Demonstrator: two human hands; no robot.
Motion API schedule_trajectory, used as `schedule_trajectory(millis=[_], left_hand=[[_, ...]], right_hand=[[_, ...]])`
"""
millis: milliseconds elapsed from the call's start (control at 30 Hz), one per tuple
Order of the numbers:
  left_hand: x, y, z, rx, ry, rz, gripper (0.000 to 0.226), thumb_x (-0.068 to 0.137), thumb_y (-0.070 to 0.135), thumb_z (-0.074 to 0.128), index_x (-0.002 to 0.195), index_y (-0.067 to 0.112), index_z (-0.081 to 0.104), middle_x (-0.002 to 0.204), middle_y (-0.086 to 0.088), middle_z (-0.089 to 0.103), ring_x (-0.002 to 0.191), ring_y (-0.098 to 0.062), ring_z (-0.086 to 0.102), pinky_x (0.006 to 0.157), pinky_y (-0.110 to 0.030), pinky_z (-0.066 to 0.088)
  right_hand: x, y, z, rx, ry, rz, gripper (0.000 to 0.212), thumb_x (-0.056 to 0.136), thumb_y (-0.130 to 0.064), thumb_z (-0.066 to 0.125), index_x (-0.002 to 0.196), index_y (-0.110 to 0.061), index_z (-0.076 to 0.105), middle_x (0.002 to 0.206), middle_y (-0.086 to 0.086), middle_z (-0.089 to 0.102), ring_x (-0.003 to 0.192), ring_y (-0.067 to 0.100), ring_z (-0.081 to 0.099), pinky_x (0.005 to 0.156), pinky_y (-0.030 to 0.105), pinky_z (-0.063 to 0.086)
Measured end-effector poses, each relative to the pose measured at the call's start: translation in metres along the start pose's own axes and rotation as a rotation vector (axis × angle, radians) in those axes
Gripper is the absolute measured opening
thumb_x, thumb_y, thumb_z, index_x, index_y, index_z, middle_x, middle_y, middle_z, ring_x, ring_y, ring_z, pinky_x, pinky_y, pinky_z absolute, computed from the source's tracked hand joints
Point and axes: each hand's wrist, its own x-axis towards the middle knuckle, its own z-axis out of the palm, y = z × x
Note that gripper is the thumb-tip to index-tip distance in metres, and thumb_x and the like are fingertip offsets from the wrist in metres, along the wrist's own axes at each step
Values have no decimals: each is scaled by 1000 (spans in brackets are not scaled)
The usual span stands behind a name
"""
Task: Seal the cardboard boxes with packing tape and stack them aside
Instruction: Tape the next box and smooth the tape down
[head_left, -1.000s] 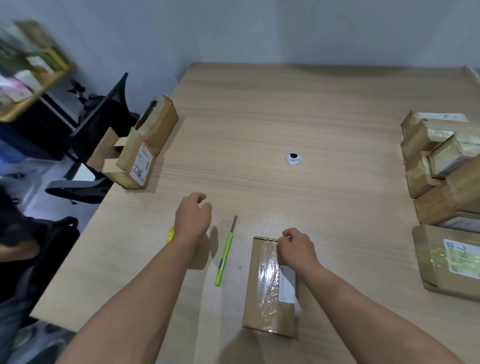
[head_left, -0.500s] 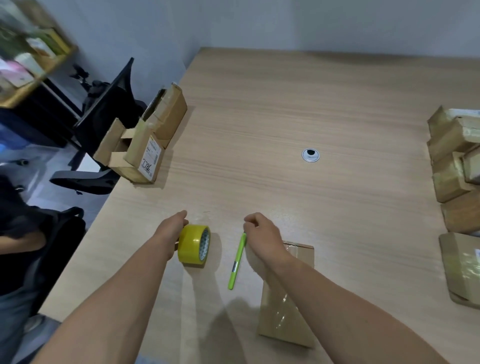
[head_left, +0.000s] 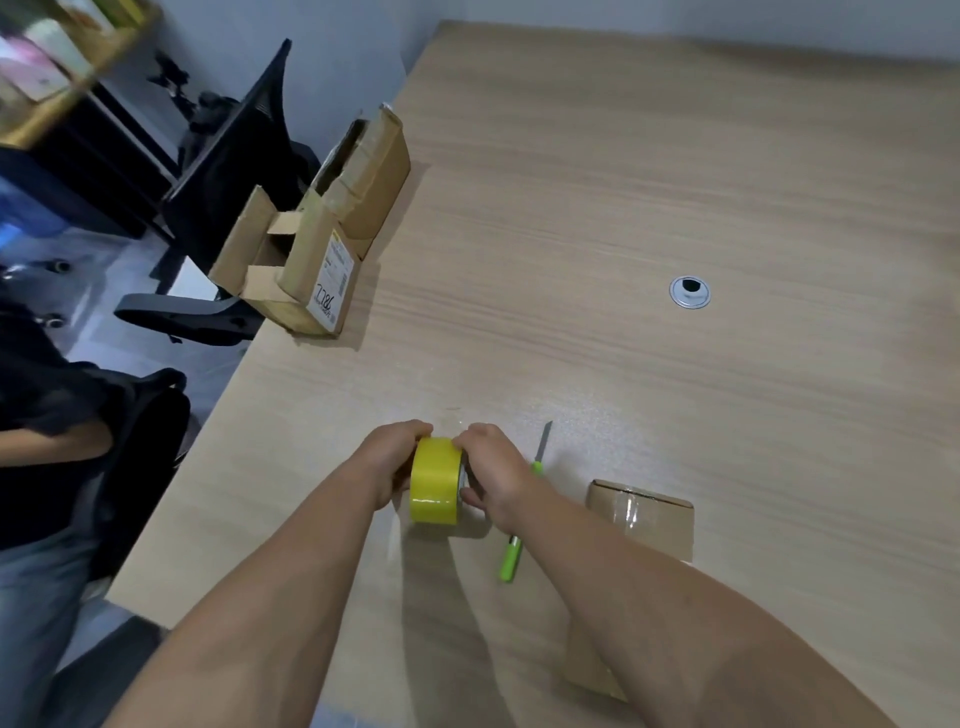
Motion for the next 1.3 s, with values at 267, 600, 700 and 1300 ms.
schedule_trajectory(millis=[267, 600, 700, 1300], left_hand=[[4, 9, 4, 188, 38, 41, 14, 89, 22, 60, 85, 8, 59, 84, -17, 60, 77, -32, 59, 70, -39, 47], [-5, 6, 10, -11, -38, 128, 9, 90, 5, 62, 92, 3, 70, 98, -22, 71, 87, -34, 67, 90, -50, 55], [-9, -2, 16, -45, 10, 222, 6, 93, 8, 64, 93, 9, 70, 93, -15, 72, 86, -29, 68, 88, -45, 58], [-75, -8, 85, -15, 18, 713, 21, 96, 2, 55, 83, 16, 65, 70, -3, 60, 72, -20, 54, 76, -34, 44]], right_hand=[[5, 3, -1, -5, 2, -58, 19, 96, -24, 53, 109, -19, 66, 98, 6, 57, 93, 23, 56, 80, 36, 50], [-10, 9, 5, -17, 28, -227, 27, 78, -16, 54, 87, -29, 75, 104, 4, 71, 106, 28, 66, 99, 52, 53], [-15, 14, -4, -5, 17, -261, 25, 78, -18, 56, 90, -29, 74, 108, 9, 71, 102, 28, 65, 96, 48, 53], [-73, 14, -176, -740, 505, -309, 45, 100, -17, 46, 145, -21, 48, 149, 9, 41, 135, 30, 43, 97, 29, 36]])
